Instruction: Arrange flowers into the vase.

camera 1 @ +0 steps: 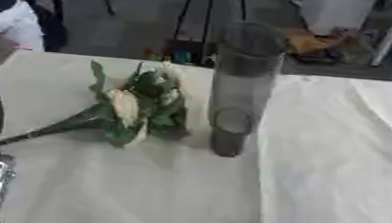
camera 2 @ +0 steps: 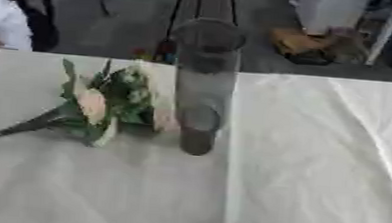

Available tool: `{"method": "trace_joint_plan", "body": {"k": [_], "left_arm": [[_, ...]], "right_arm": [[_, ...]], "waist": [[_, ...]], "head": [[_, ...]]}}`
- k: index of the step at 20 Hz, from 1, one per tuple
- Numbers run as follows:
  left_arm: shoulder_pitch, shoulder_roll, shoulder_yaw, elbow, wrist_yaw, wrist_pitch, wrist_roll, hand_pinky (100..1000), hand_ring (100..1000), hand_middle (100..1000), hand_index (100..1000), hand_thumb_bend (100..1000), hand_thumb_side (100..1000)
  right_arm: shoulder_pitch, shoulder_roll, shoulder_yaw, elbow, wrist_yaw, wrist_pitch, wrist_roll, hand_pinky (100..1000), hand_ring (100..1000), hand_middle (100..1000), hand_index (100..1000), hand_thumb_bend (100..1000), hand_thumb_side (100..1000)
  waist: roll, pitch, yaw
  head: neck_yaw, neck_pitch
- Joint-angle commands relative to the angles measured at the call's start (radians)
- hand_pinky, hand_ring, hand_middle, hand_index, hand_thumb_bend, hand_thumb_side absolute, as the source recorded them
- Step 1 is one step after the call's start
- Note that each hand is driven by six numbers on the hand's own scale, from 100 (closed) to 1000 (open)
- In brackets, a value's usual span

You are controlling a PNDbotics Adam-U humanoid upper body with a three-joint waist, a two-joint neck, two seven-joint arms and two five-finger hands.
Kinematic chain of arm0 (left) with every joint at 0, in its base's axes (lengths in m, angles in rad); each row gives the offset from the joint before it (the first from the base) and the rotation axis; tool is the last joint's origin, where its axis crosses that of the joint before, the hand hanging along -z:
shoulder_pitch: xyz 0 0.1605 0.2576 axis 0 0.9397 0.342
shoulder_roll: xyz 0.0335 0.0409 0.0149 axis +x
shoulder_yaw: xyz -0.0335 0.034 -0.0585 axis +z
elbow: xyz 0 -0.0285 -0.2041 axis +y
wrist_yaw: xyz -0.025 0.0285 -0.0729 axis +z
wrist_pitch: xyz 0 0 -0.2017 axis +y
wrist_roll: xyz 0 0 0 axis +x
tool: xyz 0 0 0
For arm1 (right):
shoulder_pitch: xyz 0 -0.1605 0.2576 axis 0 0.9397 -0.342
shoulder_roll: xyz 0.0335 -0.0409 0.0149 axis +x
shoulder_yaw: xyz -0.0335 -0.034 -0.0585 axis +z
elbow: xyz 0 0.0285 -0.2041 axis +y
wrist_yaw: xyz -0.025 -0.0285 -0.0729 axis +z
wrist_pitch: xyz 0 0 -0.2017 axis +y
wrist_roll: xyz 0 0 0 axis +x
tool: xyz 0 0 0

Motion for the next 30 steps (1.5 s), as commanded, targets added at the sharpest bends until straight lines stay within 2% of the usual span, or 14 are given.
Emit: {"method": "trace_joint_plan", "body": {"k": [1,9,12,15,17,19,21,26,30], "left_arm": [[-0.006,0.028,0.011,-0.013,0.001,-0.001,0.003,802,896,890,961,460,889],[-0.004,0.037,0.013,-0.013,-0.006,0.002,0.005,802,895,889,957,458,888],[-0.001,0.073,0.015,-0.013,-0.021,0.020,0.001,797,897,892,959,409,893],[0.004,0.184,0.016,-0.013,-0.068,0.105,-0.019,797,901,894,959,271,877],[0.009,0.266,0.010,-0.013,-0.123,0.186,-0.045,799,902,893,957,208,868],[0.015,0.342,-0.004,-0.013,-0.163,0.270,-0.087,803,905,892,954,172,873],[0.015,0.405,-0.015,-0.013,-0.189,0.329,-0.128,806,906,891,949,149,854],[0.004,0.506,-0.042,-0.013,-0.231,0.420,-0.229,825,919,901,960,122,858],[-0.009,0.549,-0.059,-0.013,-0.264,0.472,-0.326,845,933,915,975,103,866]], "right_arm": [[-0.008,-0.017,-0.007,-0.016,0.010,-0.074,-0.079,722,808,669,884,100,1000],[-0.007,-0.017,-0.008,-0.016,0.013,-0.073,-0.082,722,807,668,883,100,1000],[-0.005,-0.019,-0.007,-0.016,0.014,-0.071,-0.083,722,807,667,883,100,1000],[-0.001,-0.023,-0.005,-0.016,0.015,-0.069,-0.082,723,807,667,883,100,1000],[0.002,-0.025,-0.004,-0.016,0.015,-0.068,-0.082,723,807,667,883,100,1000],[0.004,-0.027,-0.003,-0.016,0.015,-0.067,-0.081,723,807,667,883,100,1000],[0.005,-0.028,-0.002,-0.016,0.015,-0.067,-0.081,723,807,667,883,100,1000],[0.006,-0.029,-0.001,-0.016,0.013,-0.068,-0.083,722,805,668,882,100,1000],[0.006,-0.030,0.001,-0.016,0.011,-0.067,-0.083,722,805,667,882,100,1000]], "waist": [[0.001,-0.024,0.000],[0.000,-0.024,0.001],[0.001,-0.025,0.002],[0.005,-0.030,0.003],[0.008,-0.034,0.002],[0.010,-0.036,-0.002],[0.010,-0.038,-0.006],[0.008,-0.043,-0.015],[0.004,-0.046,-0.020]], "head": [[0.002,0.008],[0.004,0.008],[0.005,0.014],[0.001,0.028],[-0.005,0.039],[-0.008,0.048],[-0.010,0.059],[-0.015,0.083],[-0.025,0.087]]}}
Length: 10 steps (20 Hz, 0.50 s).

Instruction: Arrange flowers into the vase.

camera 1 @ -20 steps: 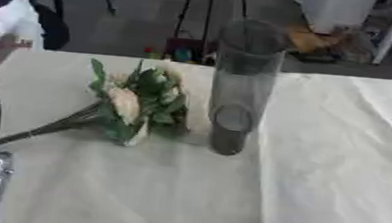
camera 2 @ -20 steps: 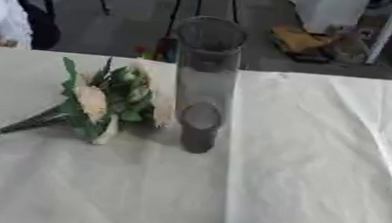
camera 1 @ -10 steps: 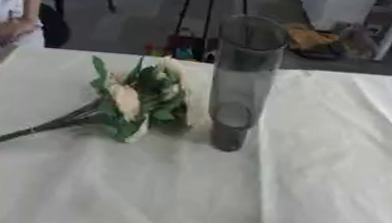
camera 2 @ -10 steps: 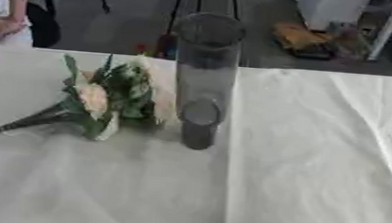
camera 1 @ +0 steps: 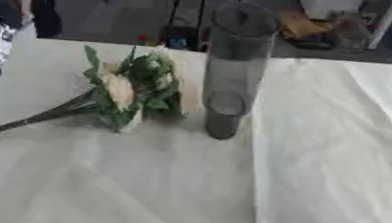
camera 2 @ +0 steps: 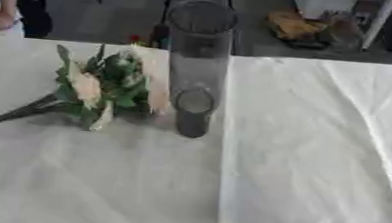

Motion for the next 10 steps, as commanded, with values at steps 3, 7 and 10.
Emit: {"method": "trace_joint_plan", "body": {"k": [3,7,10], "left_arm": [[-0.027,0.090,-0.019,-0.013,-0.053,0.072,-0.130,852,937,916,978,104,859],[-0.030,0.160,-0.043,-0.013,-0.088,0.116,-0.232,859,944,926,1000,100,860],[-0.027,0.224,-0.058,-0.013,-0.106,0.141,-0.321,868,953,935,1000,133,849]], "right_arm": [[-0.004,-0.030,0.002,-0.016,0.003,-0.074,-0.076,722,805,666,881,100,1000],[-0.003,-0.034,0.006,-0.016,0.002,-0.073,-0.073,722,804,665,881,100,1000],[-0.003,-0.037,0.008,-0.016,0.000,-0.073,-0.071,723,804,665,880,100,1000]], "waist": [[-0.003,-0.023,-0.003],[-0.003,-0.025,-0.006],[-0.001,-0.027,-0.007]], "head": [[-0.003,0.004],[0.000,-0.001],[0.001,-0.003]]}}
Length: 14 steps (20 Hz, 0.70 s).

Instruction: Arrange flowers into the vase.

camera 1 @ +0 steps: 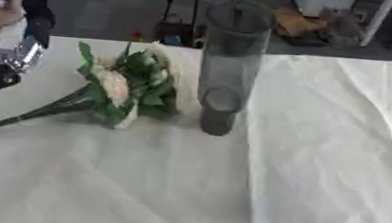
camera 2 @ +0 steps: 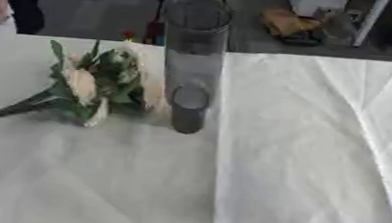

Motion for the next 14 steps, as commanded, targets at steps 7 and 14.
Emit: {"method": "trace_joint_plan", "body": {"k": [7,14], "left_arm": [[-0.013,0.156,-0.035,-0.011,-0.031,0.075,-0.239,877,961,945,1000,157,867],[-0.062,0.169,-0.081,0.044,-0.062,0.088,-0.350,889,976,969,1000,254,897]], "right_arm": [[-0.005,-0.035,0.006,-0.016,-0.003,-0.068,-0.065,724,805,663,880,100,1000],[-0.005,-0.035,0.010,-0.016,-0.005,-0.063,-0.061,725,806,660,880,100,1000]], "waist": [[0.006,-0.024,-0.007],[0.009,-0.023,-0.015]], "head": [[0.012,-0.010],[0.019,-0.013]]}}
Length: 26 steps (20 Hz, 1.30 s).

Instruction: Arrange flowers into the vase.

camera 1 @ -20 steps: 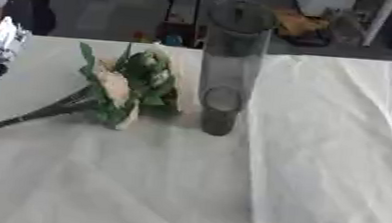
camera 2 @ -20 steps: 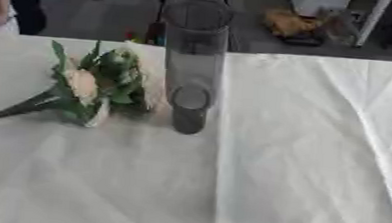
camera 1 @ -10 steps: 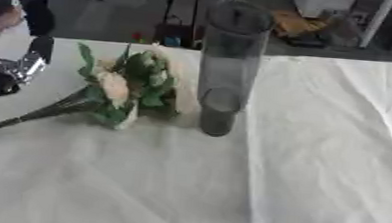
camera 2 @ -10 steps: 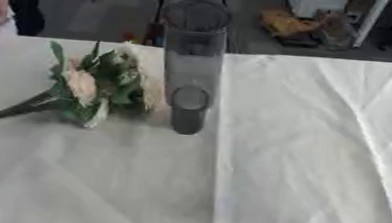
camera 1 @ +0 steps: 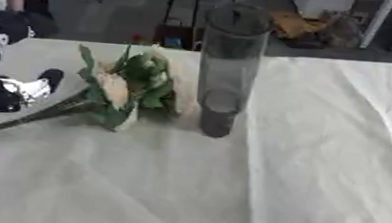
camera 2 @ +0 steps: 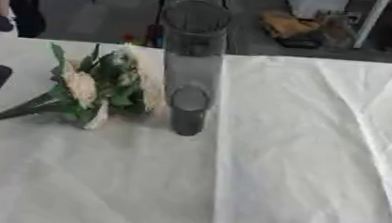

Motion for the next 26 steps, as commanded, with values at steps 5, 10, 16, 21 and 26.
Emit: {"method": "trace_joint_plan", "body": {"k": [5,10,16,21,26], "left_arm": [[-0.063,0.029,-0.055,0.091,-0.023,0.015,-0.075,893,981,975,1000,341,825],[-0.094,0.009,-0.095,0.165,-0.013,0.062,-0.122,877,972,1000,1000,403,778],[-0.120,-0.011,-0.124,0.239,-0.037,0.127,-0.145,889,987,1000,1000,493,822],[-0.140,-0.030,-0.141,0.302,-0.064,0.134,-0.152,886,988,1000,1000,478,827],[-0.155,-0.049,-0.159,0.355,-0.097,0.124,-0.144,882,986,1000,1000,496,818]], "right_arm": [[-0.009,-0.030,0.001,-0.016,-0.003,-0.059,-0.060,725,806,657,877,100,1000],[-0.011,-0.028,0.002,-0.016,-0.003,-0.056,-0.061,726,806,655,878,100,1000],[-0.012,-0.026,0.003,-0.016,-0.001,-0.052,-0.062,726,807,653,878,100,1000],[-0.013,-0.024,0.004,-0.016,0.002,-0.050,-0.063,726,807,651,878,100,1000],[-0.013,-0.023,0.005,-0.016,0.004,-0.049,-0.065,727,807,650,877,100,1000]], "waist": [[0.006,-0.018,-0.010],[0.010,-0.015,-0.016],[0.013,-0.012,-0.020],[0.014,-0.009,-0.024],[0.014,-0.006,-0.028]], "head": [[0.009,-0.015],[0.011,-0.020],[0.016,-0.025],[0.021,-0.029],[0.025,-0.034]]}}
